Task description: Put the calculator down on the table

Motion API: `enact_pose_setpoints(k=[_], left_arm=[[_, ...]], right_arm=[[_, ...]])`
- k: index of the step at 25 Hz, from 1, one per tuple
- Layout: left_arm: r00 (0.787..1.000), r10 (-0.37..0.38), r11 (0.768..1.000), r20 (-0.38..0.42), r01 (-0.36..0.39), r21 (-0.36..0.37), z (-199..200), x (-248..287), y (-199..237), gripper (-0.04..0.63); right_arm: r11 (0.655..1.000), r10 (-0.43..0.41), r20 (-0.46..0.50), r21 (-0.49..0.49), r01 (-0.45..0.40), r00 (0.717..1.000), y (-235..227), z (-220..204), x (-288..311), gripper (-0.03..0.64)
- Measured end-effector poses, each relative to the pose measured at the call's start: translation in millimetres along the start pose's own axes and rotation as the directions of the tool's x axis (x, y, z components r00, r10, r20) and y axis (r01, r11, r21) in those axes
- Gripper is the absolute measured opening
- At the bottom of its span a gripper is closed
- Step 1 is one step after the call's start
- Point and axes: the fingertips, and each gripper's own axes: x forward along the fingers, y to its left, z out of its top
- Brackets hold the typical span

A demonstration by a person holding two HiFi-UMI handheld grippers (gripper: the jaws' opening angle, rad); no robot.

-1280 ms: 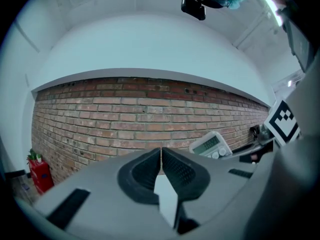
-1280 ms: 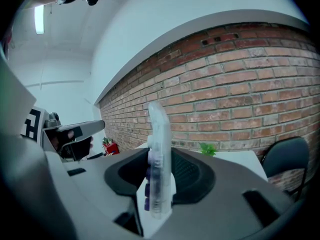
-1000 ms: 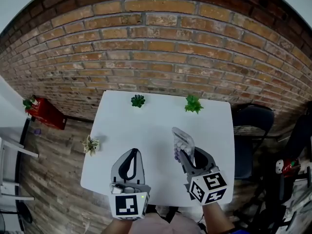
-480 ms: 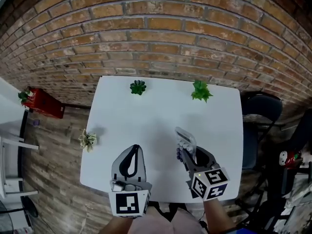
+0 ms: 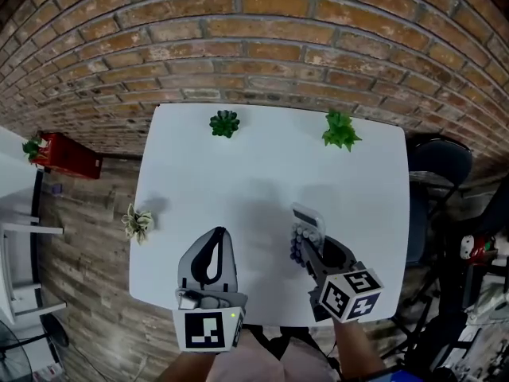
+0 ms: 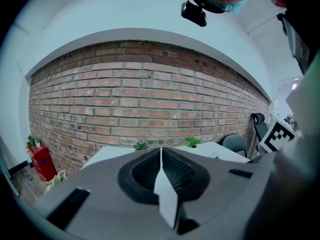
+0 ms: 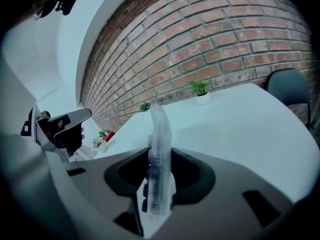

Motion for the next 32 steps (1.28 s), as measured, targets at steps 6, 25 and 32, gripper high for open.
enact_pose_setpoints(k=[6, 25, 32], left_arm=[[1.0, -0.012, 1.0, 0.004, 0.013, -0.024, 2, 9, -3, 0.018], [1.0, -0.029, 1.0, -0.011, 0.029, 0.003, 1, 17, -7, 0.018], [0.999, -0.036, 0.999, -0.013, 0.036, -0.013, 2, 20, -12, 0.018]], right_arm=[[0.996, 0.014, -0.012, 0.091, -0.013, 1.0, -8, 1, 5, 0.137], [0.992, -0.021, -0.068, 0.122, 0.03, 0.997, -27, -12, 14, 0.155], [0.995, -0.03, -0.117, 0.091, 0.041, 0.993, -32, -25, 15, 0.204]])
